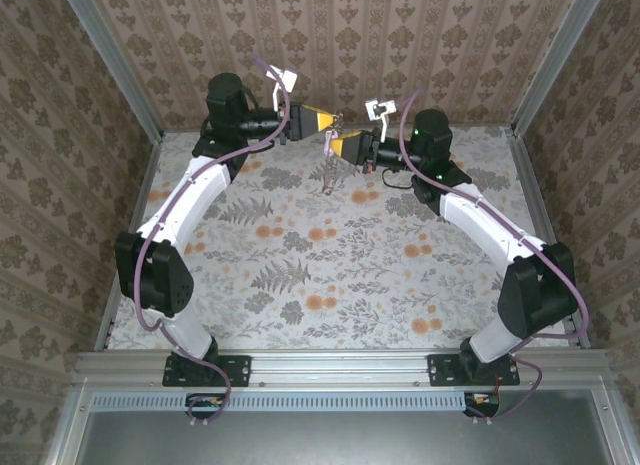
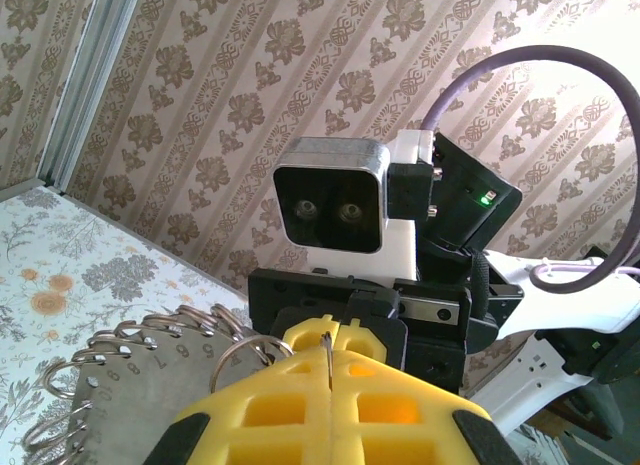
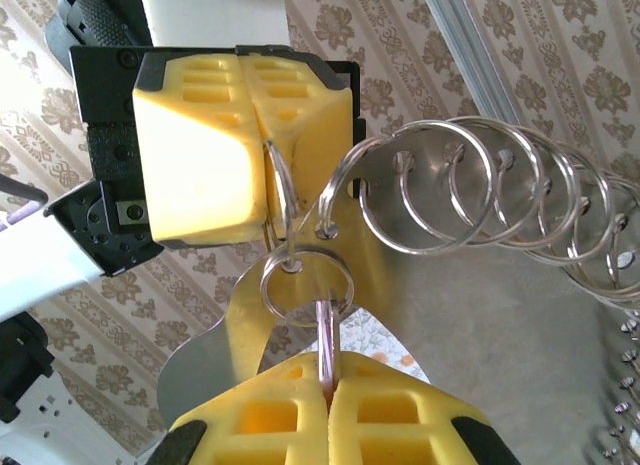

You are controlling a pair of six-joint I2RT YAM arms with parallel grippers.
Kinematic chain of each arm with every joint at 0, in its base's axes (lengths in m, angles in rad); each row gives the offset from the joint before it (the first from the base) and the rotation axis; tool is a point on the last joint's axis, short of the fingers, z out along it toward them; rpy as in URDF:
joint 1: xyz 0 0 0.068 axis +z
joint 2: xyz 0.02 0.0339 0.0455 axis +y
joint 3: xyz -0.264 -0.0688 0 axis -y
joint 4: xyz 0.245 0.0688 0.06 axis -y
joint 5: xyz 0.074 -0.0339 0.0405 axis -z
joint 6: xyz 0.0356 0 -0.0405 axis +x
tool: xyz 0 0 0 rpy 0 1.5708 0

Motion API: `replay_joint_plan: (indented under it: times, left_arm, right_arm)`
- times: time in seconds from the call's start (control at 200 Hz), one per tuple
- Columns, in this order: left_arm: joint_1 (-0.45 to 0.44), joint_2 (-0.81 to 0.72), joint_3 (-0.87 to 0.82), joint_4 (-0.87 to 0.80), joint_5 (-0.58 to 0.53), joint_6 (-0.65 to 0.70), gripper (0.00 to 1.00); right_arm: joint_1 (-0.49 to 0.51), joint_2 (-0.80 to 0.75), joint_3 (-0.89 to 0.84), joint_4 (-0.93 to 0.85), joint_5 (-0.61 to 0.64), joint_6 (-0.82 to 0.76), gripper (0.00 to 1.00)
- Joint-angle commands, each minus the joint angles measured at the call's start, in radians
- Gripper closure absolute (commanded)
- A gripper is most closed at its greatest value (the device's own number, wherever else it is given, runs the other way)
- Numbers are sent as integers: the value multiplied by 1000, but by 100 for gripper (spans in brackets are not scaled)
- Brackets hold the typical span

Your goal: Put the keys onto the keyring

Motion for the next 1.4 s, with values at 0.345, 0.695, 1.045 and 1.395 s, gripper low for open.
replay_joint_plan:
  times: [0.345, 0.695, 1.045, 1.395]
  left_arm:
    - [15, -59, -6, 69, 14, -2, 100]
    - [19, -66, -17, 51, 23, 25, 100]
    - [15, -72, -21, 14, 31, 62, 100]
    - [8, -75, -31, -19, 33, 94, 100]
  right_arm:
    - [-9, -54, 84, -279, 7, -146, 100]
    - [-12, -27, 207, -497, 14, -274, 100]
    - [-12, 11, 318, -634, 7, -345, 100]
    - [-12, 49, 404, -700, 7, -375, 100]
